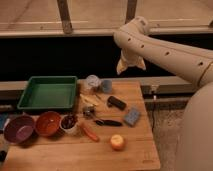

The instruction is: Wipe tray with brush

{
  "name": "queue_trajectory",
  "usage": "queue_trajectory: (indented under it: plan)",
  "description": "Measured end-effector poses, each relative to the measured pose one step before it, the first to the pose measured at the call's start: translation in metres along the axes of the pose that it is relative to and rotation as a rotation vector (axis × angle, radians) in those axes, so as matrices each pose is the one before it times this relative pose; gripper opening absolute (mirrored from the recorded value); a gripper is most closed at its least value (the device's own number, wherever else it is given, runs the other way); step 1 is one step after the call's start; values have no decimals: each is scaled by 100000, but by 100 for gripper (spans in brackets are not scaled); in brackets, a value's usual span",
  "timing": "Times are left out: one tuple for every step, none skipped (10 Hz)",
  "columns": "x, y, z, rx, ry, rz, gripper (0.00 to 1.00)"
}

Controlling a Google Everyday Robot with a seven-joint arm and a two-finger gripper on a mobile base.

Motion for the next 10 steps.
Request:
queue_trajectory:
  plan:
    - [461,1276,-239,-1619,-1042,-2522,74]
    - [382,1904,-5,-2286,-679,-3242,74]
    - [245,1365,206,-1327,-12,-2879,74]
    - [298,1935,360,-1527,271,-4022,74]
    - [348,2514,294,-2044,186,-4881,74]
    - [392,2101,273,-1714,385,-4224,74]
    - [586,2294,399,-1893,909,-5107,74]
    - [601,2389,322,-2023,855,-5661,74]
    - [814,2805,-132,-2447,-187,-9094,74]
    - [646,1661,-376,-375,-279,-6443,74]
